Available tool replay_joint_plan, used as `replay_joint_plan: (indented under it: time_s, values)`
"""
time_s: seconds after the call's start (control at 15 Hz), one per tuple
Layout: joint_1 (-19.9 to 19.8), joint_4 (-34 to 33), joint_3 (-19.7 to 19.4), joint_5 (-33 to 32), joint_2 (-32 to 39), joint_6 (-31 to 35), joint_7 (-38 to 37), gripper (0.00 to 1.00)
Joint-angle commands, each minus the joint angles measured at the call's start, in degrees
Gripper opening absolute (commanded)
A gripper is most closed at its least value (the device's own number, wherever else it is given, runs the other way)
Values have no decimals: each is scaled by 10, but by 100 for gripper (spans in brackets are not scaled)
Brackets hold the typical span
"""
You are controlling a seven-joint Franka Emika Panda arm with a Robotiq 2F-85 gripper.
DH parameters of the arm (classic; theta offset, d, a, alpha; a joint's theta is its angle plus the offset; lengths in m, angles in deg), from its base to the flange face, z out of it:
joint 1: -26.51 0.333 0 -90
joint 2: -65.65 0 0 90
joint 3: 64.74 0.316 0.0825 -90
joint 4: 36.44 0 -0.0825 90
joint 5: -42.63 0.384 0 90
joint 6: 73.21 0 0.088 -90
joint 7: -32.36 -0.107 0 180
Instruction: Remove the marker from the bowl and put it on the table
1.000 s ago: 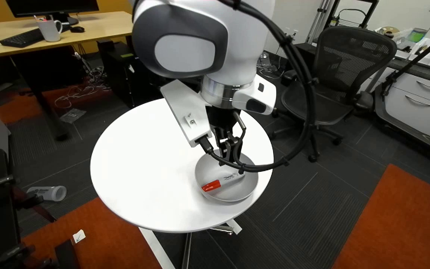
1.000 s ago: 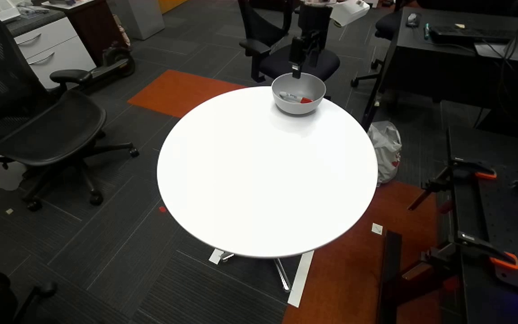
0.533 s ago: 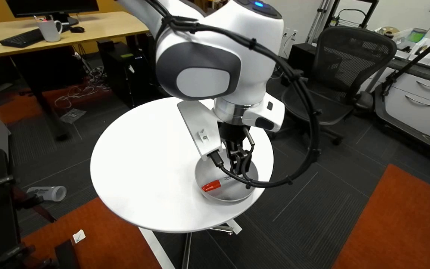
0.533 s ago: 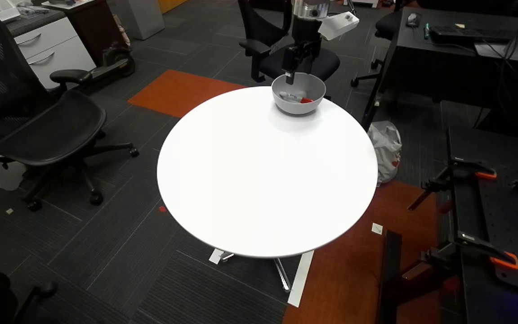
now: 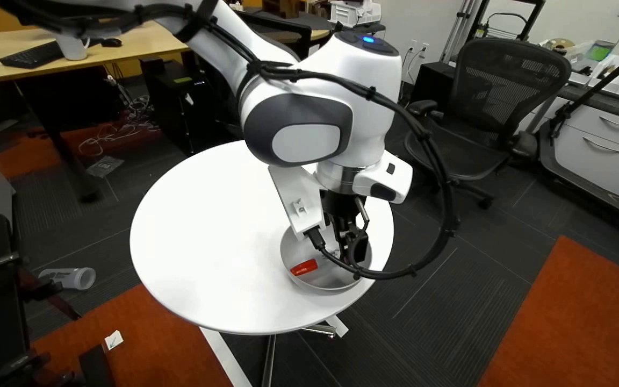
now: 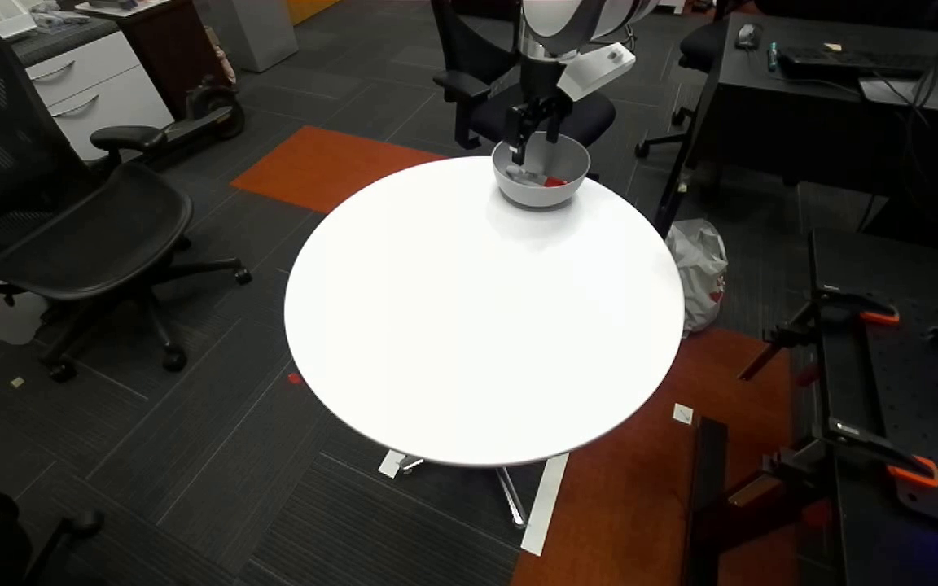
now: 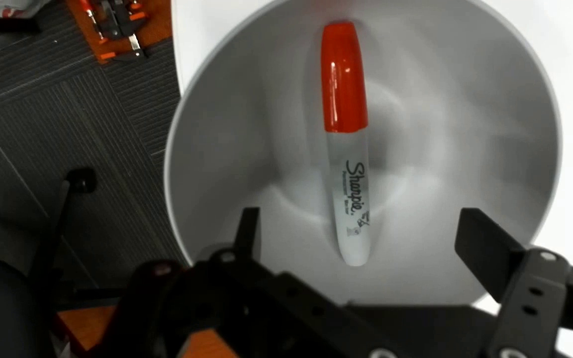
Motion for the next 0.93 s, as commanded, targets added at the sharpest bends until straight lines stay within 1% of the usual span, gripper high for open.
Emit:
replay_joint_plan:
  time_s: [0.0,0.87]
  values:
    - [1,-17,-2,-21,13,-1,-30,100]
    - [-10,-50,7,-16,58,-13,-27,100]
